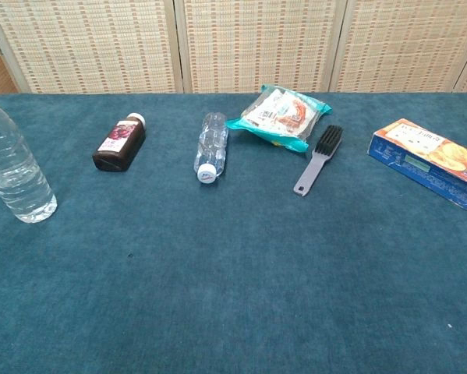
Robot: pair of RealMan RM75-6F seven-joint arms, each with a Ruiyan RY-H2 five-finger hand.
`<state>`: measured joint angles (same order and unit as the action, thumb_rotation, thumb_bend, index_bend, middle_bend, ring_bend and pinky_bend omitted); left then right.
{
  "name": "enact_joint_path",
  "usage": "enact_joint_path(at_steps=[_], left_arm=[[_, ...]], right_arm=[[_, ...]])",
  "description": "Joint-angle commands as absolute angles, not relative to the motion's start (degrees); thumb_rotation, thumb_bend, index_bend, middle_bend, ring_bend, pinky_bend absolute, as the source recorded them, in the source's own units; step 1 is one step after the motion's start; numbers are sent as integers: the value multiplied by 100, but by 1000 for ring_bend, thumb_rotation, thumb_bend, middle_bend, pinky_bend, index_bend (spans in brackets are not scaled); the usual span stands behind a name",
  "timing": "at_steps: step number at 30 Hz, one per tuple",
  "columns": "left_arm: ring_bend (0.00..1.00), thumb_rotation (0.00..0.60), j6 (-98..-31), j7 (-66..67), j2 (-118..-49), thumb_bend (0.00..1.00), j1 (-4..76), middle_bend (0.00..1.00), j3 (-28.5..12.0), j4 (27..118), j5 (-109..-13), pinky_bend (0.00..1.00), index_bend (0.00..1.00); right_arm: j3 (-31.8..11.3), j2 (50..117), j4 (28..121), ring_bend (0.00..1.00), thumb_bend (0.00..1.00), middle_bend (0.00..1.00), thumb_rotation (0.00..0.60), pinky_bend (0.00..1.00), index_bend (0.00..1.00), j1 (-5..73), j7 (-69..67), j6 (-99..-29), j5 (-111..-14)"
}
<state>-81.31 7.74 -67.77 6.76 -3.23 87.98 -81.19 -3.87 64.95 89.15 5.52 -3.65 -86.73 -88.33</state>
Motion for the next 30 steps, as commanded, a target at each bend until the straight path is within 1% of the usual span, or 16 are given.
enact_joint_path(at_steps=[1, 8, 10, 11, 12, 14, 16, 17, 18, 20, 24, 27, 30], left_arm=[[298, 600, -8127, 785, -6785, 421, 683, 340, -318, 8794, -8133, 323, 401], [298, 600, -8079, 863, -6805, 421, 700, 338, -292, 8794, -8121, 327, 396], [298, 600, -8075, 844, -6825, 421, 700, 336, -317, 8767, -8071, 347, 374], [298, 600, -8071, 803, -6847, 421, 700, 331, -346, 8753, -8021, 353, 346], [296, 600, -8064, 758, -6877, 424, 701, 313, -389, 8743, -7947, 357, 295], [267, 600, -7985, 644, -6942, 415, 717, 255, -508, 8747, -7703, 356, 193], [177, 600, -7801, 522, -6962, 384, 743, 156, -615, 8842, -7387, 317, 65], [134, 600, -7610, 461, -6937, 374, 785, 111, -671, 8933, -7174, 285, 24], [101, 600, -7462, 384, -6914, 372, 823, 67, -714, 8995, -7030, 261, 5], [53, 600, -7147, 197, -6879, 372, 917, 9, -800, 9087, -6769, 242, 0], [8, 600, -6614, -427, -6916, 374, 1059, 0, -984, 9189, -6359, 227, 0], [5, 600, -6316, -1026, -7000, 374, 1128, 0, -1091, 9209, -6260, 222, 0], [5, 600, -6309, -1205, -7196, 372, 1203, 0, -1174, 9100, -6255, 216, 0]], right_arm=[[-335, 6420, 8978, 0, 138, 34, 600, 104, 7, 496, -438, -8775, -8965], [-272, 6381, 8979, 0, 138, 34, 600, 104, 7, 388, -538, -9055, -9204], [-294, 6374, 9010, 0, 138, 34, 600, 104, 7, 371, -533, -9089, -9178], [-312, 6369, 9034, 0, 138, 34, 600, 104, 7, 367, -528, -9100, -9156], [-329, 6369, 9050, 0, 138, 34, 600, 104, 7, 367, -534, -9111, -9143], [-366, 6379, 9060, 0, 138, 34, 600, 104, 7, 357, -545, -9161, -9126], [-383, 6389, 9052, 0, 138, 34, 600, 104, 7, 338, -587, -9253, -9175], [-398, 6410, 9027, 0, 138, 34, 600, 104, 6, 326, -678, -9355, -9247], [-406, 6434, 8988, 0, 137, 34, 600, 103, 5, 315, -780, -9457, -9328], [-437, 6517, 8798, 0, 137, 33, 600, 103, 1, 288, -1037, -9758, -9549], [-452, 6634, 8450, 0, 137, 34, 600, 101, 0, 250, -1337, -10111, -9786], [-410, 6625, 8358, 0, 138, 34, 600, 101, 0, 261, -1486, -10073, -9805], [-361, 6564, 8375, 0, 137, 34, 600, 101, 0, 301, -1570, -9921, -9782]])
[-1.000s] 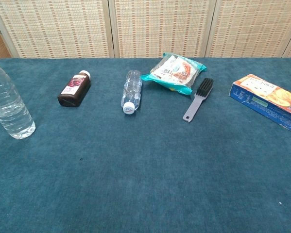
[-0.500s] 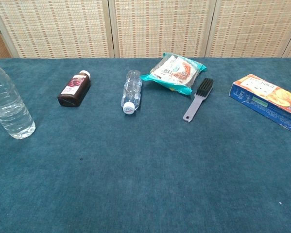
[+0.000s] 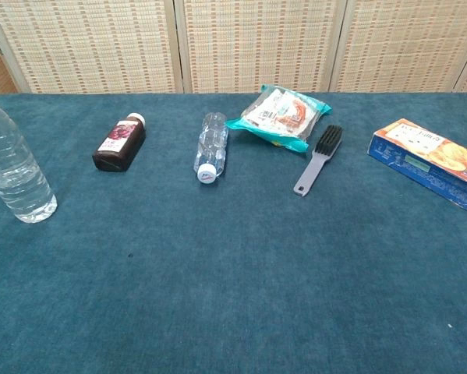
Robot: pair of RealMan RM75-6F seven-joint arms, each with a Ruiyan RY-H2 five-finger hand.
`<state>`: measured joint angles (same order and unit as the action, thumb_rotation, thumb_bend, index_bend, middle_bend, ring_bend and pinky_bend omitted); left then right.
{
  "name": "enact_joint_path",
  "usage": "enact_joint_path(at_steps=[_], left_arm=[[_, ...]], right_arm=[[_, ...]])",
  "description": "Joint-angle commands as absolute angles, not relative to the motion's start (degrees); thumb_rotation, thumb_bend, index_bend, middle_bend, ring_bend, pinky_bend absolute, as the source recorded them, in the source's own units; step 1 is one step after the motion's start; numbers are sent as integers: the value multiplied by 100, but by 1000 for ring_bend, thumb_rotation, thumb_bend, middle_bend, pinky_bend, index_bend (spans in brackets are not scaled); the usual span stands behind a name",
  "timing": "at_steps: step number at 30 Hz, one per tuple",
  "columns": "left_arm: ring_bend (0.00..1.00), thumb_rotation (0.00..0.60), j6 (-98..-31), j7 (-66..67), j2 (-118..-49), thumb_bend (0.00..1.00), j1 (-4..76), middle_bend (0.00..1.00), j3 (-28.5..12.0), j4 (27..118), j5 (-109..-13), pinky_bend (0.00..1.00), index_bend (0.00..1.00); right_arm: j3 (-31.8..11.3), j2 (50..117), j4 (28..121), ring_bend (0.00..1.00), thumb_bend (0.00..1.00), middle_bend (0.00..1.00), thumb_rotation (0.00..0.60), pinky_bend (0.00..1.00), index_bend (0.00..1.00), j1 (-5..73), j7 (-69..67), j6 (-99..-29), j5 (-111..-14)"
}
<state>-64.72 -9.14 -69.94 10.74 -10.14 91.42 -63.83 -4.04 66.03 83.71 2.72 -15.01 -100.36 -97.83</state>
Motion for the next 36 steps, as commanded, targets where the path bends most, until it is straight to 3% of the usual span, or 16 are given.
enact_joint_path(at_steps=[1, 13, 36], left_arm=[[5, 600, -6348, -1215, -7281, 372, 1227, 0, -1208, 9050, -6246, 216, 0], [2, 600, -6211, -1892, -8101, 372, 1637, 0, -1763, 8496, -5926, 199, 0], [0, 600, -5192, -4135, -7619, 375, 1741, 0, -1881, 9007, -6583, 192, 0]], right_arm=[[-347, 6546, 8389, 0, 137, 34, 600, 101, 0, 314, -1600, -9882, -9781], [-197, 6489, 8429, 0, 137, 34, 600, 101, 0, 379, -1615, -9714, -9913], [-198, 6560, 8449, 0, 138, 34, 600, 100, 0, 462, -1588, -9525, -9768]])
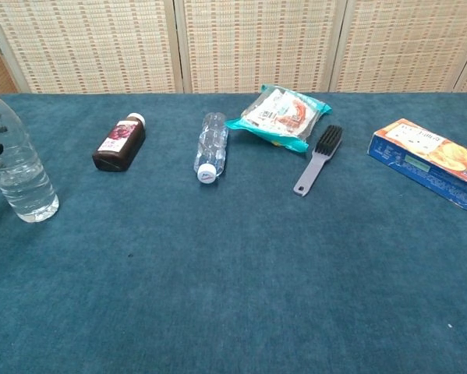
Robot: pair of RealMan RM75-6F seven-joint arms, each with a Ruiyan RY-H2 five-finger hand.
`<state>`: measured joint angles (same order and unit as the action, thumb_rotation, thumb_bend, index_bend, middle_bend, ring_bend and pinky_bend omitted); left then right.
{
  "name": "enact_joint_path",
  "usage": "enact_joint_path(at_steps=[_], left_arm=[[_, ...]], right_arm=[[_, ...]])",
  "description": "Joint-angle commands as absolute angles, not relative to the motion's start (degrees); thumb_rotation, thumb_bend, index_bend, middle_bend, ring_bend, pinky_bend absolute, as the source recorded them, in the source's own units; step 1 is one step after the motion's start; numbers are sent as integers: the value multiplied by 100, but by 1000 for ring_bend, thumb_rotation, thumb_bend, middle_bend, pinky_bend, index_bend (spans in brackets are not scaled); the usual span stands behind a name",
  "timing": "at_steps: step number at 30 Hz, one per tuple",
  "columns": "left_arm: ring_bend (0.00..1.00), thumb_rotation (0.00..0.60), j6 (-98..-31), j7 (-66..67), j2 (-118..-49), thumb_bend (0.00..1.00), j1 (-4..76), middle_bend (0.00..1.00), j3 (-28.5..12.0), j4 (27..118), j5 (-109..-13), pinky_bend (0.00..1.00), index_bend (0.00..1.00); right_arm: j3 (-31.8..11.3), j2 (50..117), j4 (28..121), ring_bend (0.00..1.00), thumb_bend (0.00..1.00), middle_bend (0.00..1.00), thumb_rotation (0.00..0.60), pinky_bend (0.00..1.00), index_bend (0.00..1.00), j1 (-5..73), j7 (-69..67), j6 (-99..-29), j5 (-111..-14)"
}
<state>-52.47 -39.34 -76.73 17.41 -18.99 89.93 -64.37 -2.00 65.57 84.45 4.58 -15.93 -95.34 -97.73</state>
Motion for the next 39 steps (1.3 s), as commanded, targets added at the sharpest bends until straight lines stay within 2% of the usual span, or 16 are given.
enact_joint_path(at_steps=[1, 7, 10, 14, 18, 22, 27, 30, 32, 35, 39], left_arm=[[0, 600, -5216, -4155, -7653, 376, 1756, 0, -1882, 8960, -6603, 187, 0], [0, 600, -5344, -4164, -8080, 370, 1908, 0, -1930, 8623, -6481, 160, 0], [10, 600, -5447, -4147, -8341, 362, 1965, 60, -1959, 8424, -6384, 150, 17], [189, 600, -5685, -4069, -8673, 393, 2006, 299, -1998, 8194, -6326, 149, 237], [343, 600, -6013, -3975, -8847, 479, 2014, 500, -2089, 8128, -6366, 151, 468], [423, 600, -6349, -3673, -8794, 517, 2043, 599, -2176, 8202, -6522, 171, 572], [439, 600, -6951, -1907, -8564, 520, 2156, 621, -2117, 8165, -6667, 189, 594], [454, 600, -7509, -349, -8682, 519, 2271, 636, -2067, 7805, -6665, 212, 612], [467, 600, -7742, 212, -8825, 519, 2325, 649, -2037, 7605, -6666, 243, 623], [472, 600, -7527, -357, -8836, 520, 2273, 653, -2137, 7923, -6460, 270, 625], [473, 600, -6977, -2507, -8607, 521, 2080, 651, -2492, 8743, -6325, 273, 624]], right_arm=[[-197, 6565, 8450, 0, 137, 34, 600, 101, 0, 465, -1583, -9518, -9765], [-173, 6570, 8462, 0, 137, 34, 600, 100, 0, 492, -1563, -9438, -9753], [-170, 6559, 8473, 0, 138, 34, 600, 100, 0, 504, -1579, -9404, -9734], [-177, 6545, 8483, 0, 137, 34, 600, 100, 0, 510, -1625, -9390, -9704], [-180, 6535, 8489, 0, 137, 34, 600, 101, 0, 514, -1661, -9386, -9690], [-179, 6522, 8502, 0, 137, 34, 600, 101, 0, 521, -1679, -9364, -9672], [-172, 6494, 8528, 0, 137, 34, 600, 101, 0, 539, -1719, -9304, -9642], [-178, 6494, 8537, 0, 138, 34, 600, 101, 0, 546, -1708, -9289, -9625], [-175, 6496, 8543, 0, 138, 34, 600, 101, 0, 550, -1696, -9277, -9623], [-164, 6496, 8548, 0, 138, 34, 600, 101, 0, 555, -1681, -9253, -9624], [-155, 6491, 8559, 0, 138, 34, 600, 101, 0, 567, -1667, -9204, -9606]])
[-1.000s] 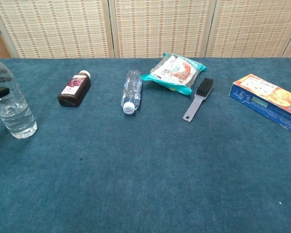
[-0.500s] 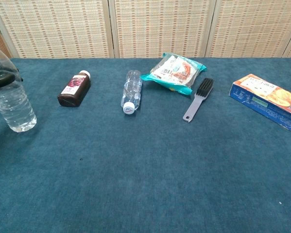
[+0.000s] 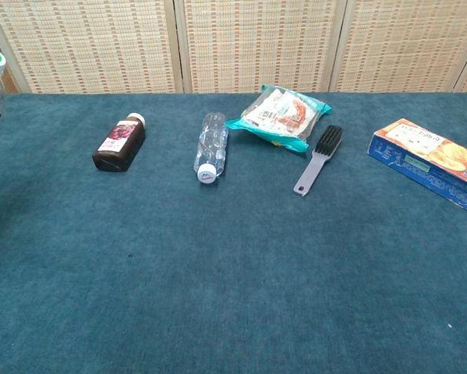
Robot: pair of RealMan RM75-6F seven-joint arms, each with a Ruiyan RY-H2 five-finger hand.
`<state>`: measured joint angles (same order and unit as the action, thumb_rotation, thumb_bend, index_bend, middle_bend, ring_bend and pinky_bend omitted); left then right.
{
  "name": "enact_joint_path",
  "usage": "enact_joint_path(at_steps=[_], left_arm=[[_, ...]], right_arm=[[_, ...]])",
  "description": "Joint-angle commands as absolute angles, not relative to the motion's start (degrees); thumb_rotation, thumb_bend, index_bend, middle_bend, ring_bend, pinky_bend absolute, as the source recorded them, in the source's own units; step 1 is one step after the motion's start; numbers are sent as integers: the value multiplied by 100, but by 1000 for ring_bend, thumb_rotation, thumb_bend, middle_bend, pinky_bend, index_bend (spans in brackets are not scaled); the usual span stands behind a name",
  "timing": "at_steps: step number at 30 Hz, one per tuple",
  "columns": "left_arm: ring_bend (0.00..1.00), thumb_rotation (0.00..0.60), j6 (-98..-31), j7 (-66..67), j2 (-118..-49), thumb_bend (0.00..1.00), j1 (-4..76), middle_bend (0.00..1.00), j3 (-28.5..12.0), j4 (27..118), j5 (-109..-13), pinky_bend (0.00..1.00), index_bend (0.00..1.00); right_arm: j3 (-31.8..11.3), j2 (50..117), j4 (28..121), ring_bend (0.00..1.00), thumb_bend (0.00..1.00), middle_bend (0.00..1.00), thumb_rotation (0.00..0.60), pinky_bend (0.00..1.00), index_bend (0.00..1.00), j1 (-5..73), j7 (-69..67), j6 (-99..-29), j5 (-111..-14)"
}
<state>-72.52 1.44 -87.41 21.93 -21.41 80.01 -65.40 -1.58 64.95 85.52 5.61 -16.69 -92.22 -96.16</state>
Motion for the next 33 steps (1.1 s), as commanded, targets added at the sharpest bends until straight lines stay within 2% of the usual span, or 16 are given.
enact_joint_path(at_steps=[1, 4, 7, 8, 13, 16, 18, 22, 26, 29, 33], left_arm=[[472, 600, -6935, -2690, -8589, 521, 2064, 651, -2522, 8794, -6325, 273, 624], [472, 600, -6830, -3112, -8536, 521, 2026, 650, -2576, 8885, -6347, 274, 624], [472, 600, -6383, -5166, -8385, 522, 1822, 649, -2961, 9416, -6268, 276, 624], [472, 600, -6188, -5596, -8255, 522, 1764, 648, -2975, 9476, -6338, 278, 624], [472, 600, -5619, -6296, -7891, 535, 1696, 648, -2955, 9569, -6325, 282, 624], [472, 600, -5685, -5488, -7907, 570, 1802, 646, -2774, 9308, -6120, 286, 624], [472, 600, -5915, -4480, -8018, 591, 1911, 646, -2608, 9079, -5818, 293, 625], [472, 600, -6531, -2542, -8362, 597, 2137, 647, -2329, 8525, -5329, 301, 625], [470, 600, -7326, -955, -8818, 597, 2299, 642, -1984, 7689, -5485, 302, 625], [466, 600, -7650, -468, -9074, 596, 2353, 637, -1838, 7254, -5726, 302, 625], [466, 600, -7694, -491, -9180, 596, 2358, 636, -1857, 7232, -5851, 303, 625]], right_arm=[[-155, 6491, 8560, 0, 138, 34, 600, 101, 0, 568, -1667, -9200, -9603], [-155, 6488, 8564, 0, 138, 34, 600, 101, 0, 570, -1667, -9192, -9597], [-149, 6472, 8583, 0, 138, 34, 600, 101, 1, 575, -1674, -9161, -9579], [-147, 6469, 8587, 0, 138, 34, 600, 101, 1, 577, -1672, -9153, -9579], [-135, 6462, 8604, 0, 138, 34, 600, 101, 1, 584, -1654, -9115, -9570], [-123, 6452, 8622, 0, 137, 34, 600, 101, 1, 592, -1639, -9078, -9562], [-117, 6447, 8632, 0, 137, 34, 600, 101, 1, 594, -1627, -9061, -9558], [-110, 6444, 8647, 0, 137, 34, 600, 101, 1, 599, -1603, -9033, -9550], [-102, 6443, 8661, 0, 137, 34, 600, 101, 1, 604, -1581, -9010, -9548], [-99, 6442, 8664, 0, 137, 34, 600, 101, 1, 609, -1570, -8991, -9541], [-89, 6434, 8672, 0, 137, 34, 600, 101, 1, 609, -1570, -8981, -9545]])
